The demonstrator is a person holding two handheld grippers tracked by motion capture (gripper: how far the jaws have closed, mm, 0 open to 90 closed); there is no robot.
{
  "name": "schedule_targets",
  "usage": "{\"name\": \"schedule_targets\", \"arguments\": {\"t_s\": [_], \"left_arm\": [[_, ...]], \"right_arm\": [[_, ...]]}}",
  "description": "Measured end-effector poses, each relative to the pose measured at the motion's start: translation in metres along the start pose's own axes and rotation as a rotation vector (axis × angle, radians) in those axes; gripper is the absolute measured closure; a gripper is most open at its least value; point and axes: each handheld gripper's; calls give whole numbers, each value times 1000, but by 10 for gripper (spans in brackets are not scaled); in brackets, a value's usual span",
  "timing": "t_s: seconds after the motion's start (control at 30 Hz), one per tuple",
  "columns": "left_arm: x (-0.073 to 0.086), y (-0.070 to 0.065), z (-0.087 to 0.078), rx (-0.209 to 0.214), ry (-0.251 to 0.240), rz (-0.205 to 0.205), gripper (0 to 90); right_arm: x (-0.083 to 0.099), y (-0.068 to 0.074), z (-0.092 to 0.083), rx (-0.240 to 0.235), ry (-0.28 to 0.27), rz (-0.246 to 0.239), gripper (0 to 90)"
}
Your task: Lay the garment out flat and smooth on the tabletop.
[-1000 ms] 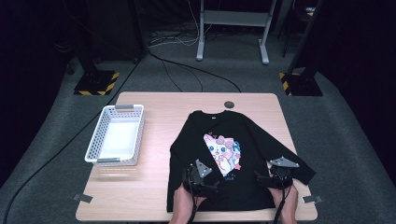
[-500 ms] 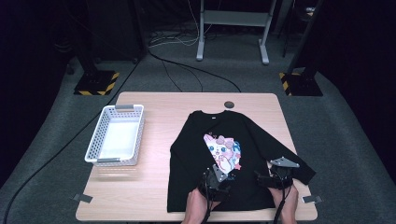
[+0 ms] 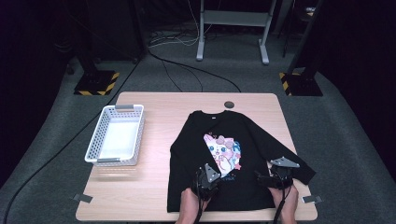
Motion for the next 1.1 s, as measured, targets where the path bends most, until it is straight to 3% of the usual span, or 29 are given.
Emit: {"name": "schedule_targets", "arguments": {"t_s": [0.23,0.6,1.1], "left_arm": [[4,9,-12,-21,-8,3,838],[12,32,-34,-65,-42,-42,840],[17,49,-57,-100,-89,-66,842]], "right_arm": [[0,0,0,2,0,3,64],[0,0,0,4,-1,5,66],[0,0,0,5,-1,6,68]]}}
Point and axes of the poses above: each handheld gripper's, and its own axes: z roughly forward along the jaws, x roughly out of its underside, y roughly to its left, and after that the axes turned 5 degrees about -y, right-handed
